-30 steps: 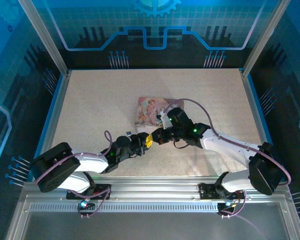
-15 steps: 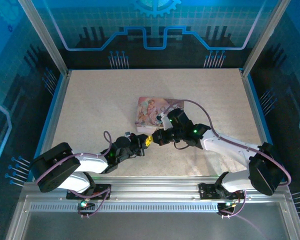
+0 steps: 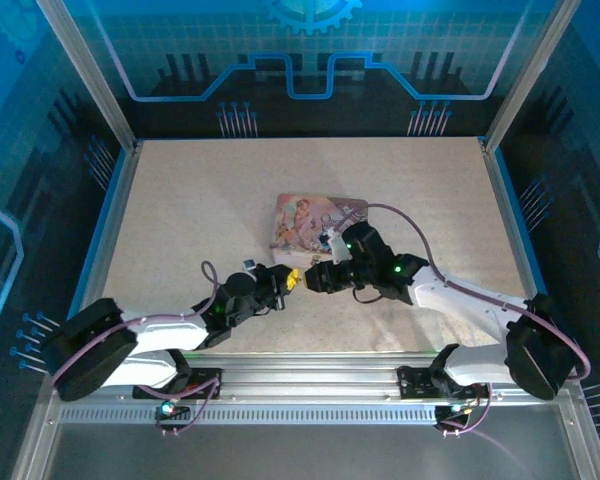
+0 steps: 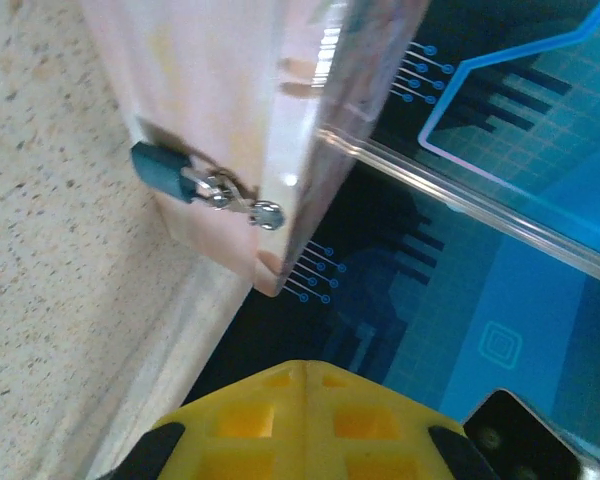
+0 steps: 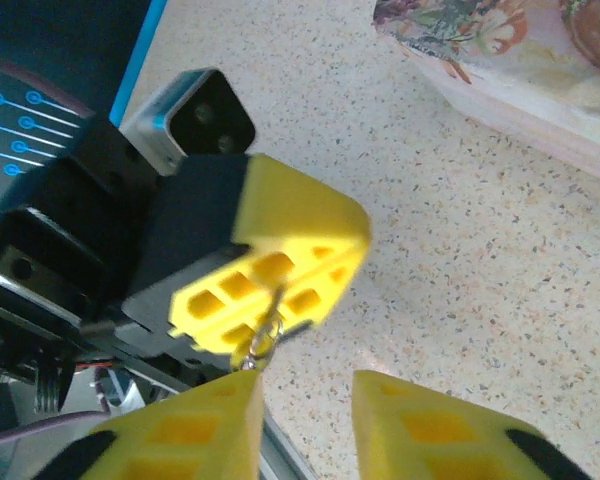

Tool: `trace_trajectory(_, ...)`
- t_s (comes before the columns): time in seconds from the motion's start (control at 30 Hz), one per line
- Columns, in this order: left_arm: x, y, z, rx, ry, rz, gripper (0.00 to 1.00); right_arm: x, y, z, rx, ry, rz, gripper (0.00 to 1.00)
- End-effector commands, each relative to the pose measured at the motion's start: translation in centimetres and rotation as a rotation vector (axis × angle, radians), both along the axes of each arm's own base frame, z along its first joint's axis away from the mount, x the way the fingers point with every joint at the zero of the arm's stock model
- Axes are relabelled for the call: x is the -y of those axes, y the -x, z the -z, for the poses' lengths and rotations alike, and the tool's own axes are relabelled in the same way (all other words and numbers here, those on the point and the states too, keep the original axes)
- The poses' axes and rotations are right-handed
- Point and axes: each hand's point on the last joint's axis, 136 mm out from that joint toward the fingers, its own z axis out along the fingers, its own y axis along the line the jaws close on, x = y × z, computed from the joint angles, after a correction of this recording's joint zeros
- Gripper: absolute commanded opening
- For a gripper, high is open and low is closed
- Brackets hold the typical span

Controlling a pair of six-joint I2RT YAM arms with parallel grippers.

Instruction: Unlock a padlock with a key

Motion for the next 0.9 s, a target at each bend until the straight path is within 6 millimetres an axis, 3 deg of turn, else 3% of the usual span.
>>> trace_trajectory(0.0, -1.8, -0.4, -0.9, 0.097, -0.228, -0.030, 0.00, 0.1, -0.2, -2.2, 0.029, -0.123, -0.003, 0.38)
trace_trajectory(0.23, -4.5, -0.5, -8.3, 0.431, -0.659, 0.006, 0.00, 0.5, -0.3, -5.6, 0.079, -0.344, -0.001, 0.48)
trace_trajectory(0.5, -1.7, -0.1, -13.9, 0.782, -0.791, 0.144, 0.00, -0.6, 0.2, -10.3, 0.160, -0.538, -0.070, 0.51)
trace_trajectory(0.67, -1.0, 0.2, -15.6, 0.872, -0.775, 0.149, 0.00, -1.0, 0.3, -11.6, 0.196, -0.565, -0.075, 0.53)
trace_trajectory(0.87, -1.1, 0.0, -15.6, 0.857, -0.756, 0.127, 0.00, -2.4, 0.7, -11.4, 0.173, -0.571, -0.104, 0.53)
